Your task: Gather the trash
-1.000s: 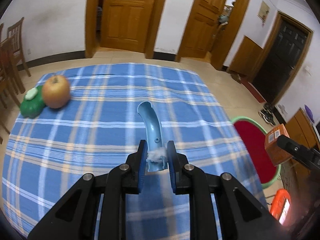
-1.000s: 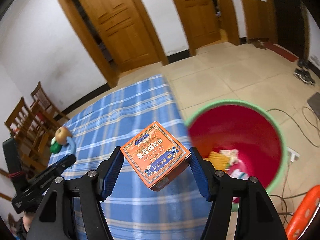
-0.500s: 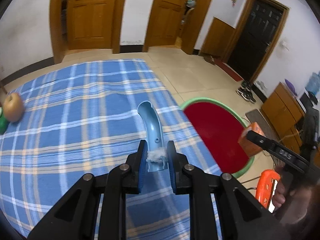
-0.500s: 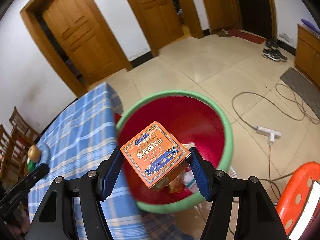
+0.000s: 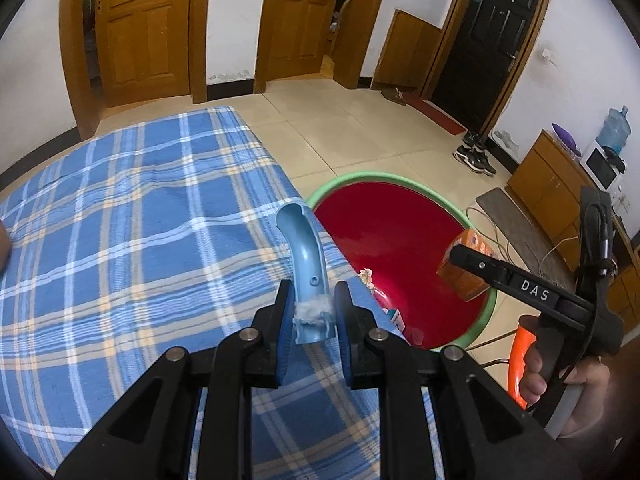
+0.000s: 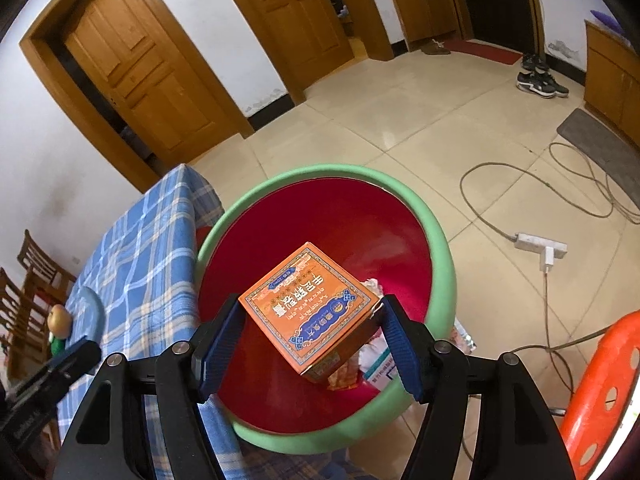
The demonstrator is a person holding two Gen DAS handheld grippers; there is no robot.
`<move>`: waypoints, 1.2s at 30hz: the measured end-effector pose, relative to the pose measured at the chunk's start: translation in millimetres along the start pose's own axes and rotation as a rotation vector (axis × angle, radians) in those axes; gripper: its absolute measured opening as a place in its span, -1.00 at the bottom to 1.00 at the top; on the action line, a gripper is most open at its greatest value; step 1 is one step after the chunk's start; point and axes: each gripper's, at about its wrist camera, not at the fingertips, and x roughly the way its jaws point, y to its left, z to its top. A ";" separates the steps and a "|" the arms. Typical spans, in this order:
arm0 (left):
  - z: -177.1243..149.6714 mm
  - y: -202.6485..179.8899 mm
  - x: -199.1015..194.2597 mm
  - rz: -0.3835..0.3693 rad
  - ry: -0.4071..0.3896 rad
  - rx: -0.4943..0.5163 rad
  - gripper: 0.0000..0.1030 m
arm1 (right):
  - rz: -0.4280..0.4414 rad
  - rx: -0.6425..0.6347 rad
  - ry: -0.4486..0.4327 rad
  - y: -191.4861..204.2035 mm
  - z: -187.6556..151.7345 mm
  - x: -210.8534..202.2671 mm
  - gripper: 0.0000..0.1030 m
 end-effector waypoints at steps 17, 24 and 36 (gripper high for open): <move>6.7 -37.2 36.4 -0.053 0.055 0.095 -0.62 | 0.000 -0.002 -0.061 -4.5 4.7 -30.6 0.49; 17.9 -50.4 46.0 -0.070 0.052 0.143 -0.56 | -0.027 0.023 -0.074 -18.3 -0.2 -44.9 0.49; 8.0 -33.3 23.4 -0.013 0.040 0.059 -0.09 | -0.016 -0.003 -0.058 -10.0 -8.1 -52.4 0.49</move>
